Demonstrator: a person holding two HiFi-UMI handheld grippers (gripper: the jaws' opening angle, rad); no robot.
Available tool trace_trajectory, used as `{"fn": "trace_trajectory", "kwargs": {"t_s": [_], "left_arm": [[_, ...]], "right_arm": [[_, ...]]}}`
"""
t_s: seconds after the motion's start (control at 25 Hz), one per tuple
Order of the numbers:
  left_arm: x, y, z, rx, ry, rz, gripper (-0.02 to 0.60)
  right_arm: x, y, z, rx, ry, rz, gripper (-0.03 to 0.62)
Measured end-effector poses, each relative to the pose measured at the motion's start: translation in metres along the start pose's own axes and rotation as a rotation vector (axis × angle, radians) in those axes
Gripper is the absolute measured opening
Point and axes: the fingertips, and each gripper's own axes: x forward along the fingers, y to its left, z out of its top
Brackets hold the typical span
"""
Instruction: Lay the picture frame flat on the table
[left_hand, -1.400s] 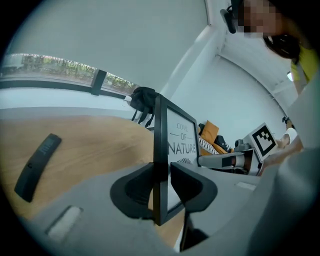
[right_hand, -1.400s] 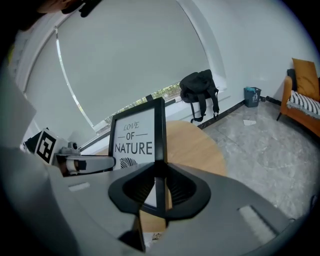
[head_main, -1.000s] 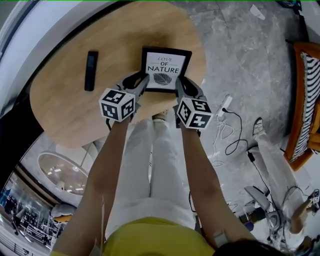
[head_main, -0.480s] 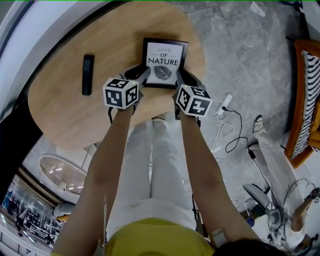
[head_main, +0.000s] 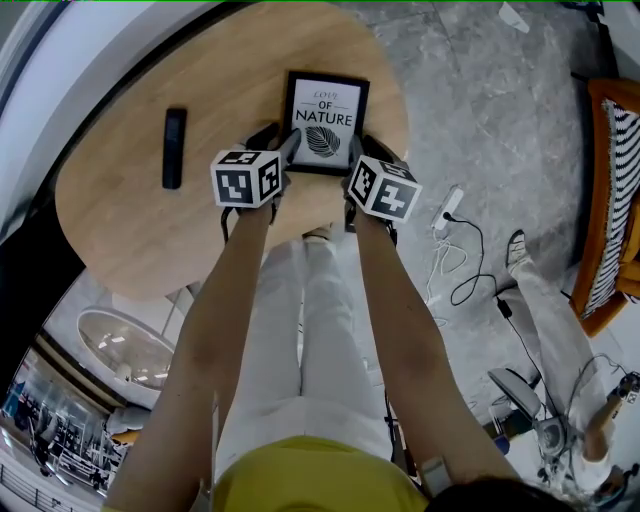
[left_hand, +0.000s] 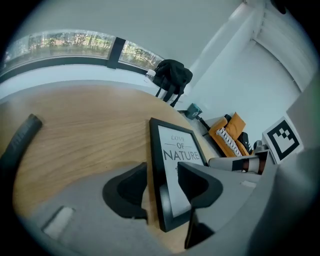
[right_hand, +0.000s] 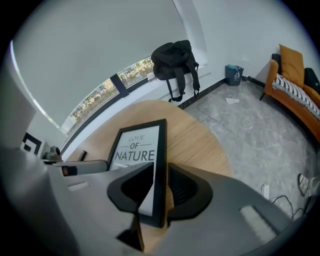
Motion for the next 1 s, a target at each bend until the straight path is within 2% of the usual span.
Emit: {"fn": "trace_trajectory", "kwargs": {"t_s": [0.08, 0.28, 0.32, 0.44, 0.48, 0.6, 0.76, 0.88, 1.0], "left_arm": [[-0.006, 0.002, 0.003, -0.009, -0.027, 0.007, 0.199], [-0.037, -0.004, 0.013, 0.026, -0.086, 0.022, 0.191], [-0.047, -0.007, 0.013, 0.039, -0.090, 0.031, 0.170], [-0.081, -0.021, 0.017, 0.073, -0.120, 0.029, 0.015], [-0.090, -0.029, 0.020, 0.080, -0.136, 0.011, 0.000], [-0.118, -0.054, 0.034, 0.119, -0.185, -0.033, 0.000], [-0.175, -0.091, 0.055, 0.214, -0.251, -0.021, -0.002], [-0.231, -0.121, 0.069, 0.247, -0.305, -0.009, -0.002], [-0.282, -0.150, 0.099, 0.288, -0.386, 0.007, -0.002]], "right_arm": [[-0.004, -0.002, 0.002, -0.008, -0.013, -0.012, 0.106], [-0.032, -0.004, 0.006, -0.039, -0.044, -0.038, 0.082], [-0.040, -0.004, 0.007, -0.046, -0.053, -0.045, 0.063], [-0.074, 0.003, 0.012, -0.070, -0.090, -0.061, 0.002], [-0.085, 0.006, 0.016, -0.076, -0.108, -0.059, 0.001], [-0.122, 0.020, 0.034, -0.085, -0.173, -0.042, 0.000], [-0.189, 0.044, 0.042, -0.138, -0.240, -0.036, 0.000], [-0.245, 0.060, 0.039, -0.159, -0.283, -0.042, 0.000], [-0.294, 0.077, 0.059, -0.191, -0.370, -0.032, 0.000]]}}
